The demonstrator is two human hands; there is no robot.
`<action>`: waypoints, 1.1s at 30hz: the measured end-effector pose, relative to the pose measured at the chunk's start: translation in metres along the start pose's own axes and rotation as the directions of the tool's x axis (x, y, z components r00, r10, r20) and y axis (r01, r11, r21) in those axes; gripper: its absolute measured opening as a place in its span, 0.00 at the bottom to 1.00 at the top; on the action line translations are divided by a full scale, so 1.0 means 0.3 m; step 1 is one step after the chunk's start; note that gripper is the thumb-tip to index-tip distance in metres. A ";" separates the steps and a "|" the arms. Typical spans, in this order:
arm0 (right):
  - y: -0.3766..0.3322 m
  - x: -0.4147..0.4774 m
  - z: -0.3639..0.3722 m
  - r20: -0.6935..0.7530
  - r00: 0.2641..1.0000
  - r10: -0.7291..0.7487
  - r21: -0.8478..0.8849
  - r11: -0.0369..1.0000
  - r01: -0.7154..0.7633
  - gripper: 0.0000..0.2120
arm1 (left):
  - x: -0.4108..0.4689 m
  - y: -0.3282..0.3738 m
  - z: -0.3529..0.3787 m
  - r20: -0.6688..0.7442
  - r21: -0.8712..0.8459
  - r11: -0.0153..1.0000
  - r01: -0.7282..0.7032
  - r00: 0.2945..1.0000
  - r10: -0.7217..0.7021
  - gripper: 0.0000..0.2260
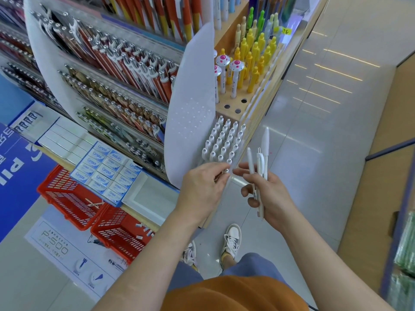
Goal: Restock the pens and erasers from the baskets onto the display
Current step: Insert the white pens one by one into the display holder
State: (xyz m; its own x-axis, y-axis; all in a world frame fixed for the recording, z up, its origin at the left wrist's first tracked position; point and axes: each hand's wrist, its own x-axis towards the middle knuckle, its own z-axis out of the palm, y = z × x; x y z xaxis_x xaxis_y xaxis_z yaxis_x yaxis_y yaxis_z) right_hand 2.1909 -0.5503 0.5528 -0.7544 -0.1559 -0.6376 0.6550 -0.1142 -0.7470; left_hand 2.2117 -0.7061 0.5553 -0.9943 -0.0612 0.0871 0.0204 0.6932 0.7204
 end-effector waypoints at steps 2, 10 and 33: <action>-0.011 -0.012 -0.005 -0.007 1.000 0.005 0.009 1.000 -0.004 0.09 | -0.005 0.005 -0.014 -0.015 -0.019 1.000 0.016 1.000 -0.016 0.11; -0.095 -0.107 0.007 0.423 0.906 0.000 -0.088 0.995 0.041 0.05 | 0.016 0.169 -0.102 0.134 -0.401 0.859 0.319 0.948 -0.290 0.08; -0.153 -0.109 0.091 0.297 0.931 -0.212 0.265 0.955 0.133 0.11 | -0.096 0.167 -0.193 0.152 -0.474 0.822 0.314 0.949 -0.275 0.05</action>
State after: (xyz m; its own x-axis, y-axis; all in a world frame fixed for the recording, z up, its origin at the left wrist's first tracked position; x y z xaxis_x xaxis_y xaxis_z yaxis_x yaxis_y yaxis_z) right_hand 2.1867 -0.5668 0.6131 -0.8284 -0.4120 -0.3795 0.5366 -0.3895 -0.7486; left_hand 2.2475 -0.7111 0.6288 -0.9655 -0.1400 -0.2198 -0.2459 0.2103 0.9462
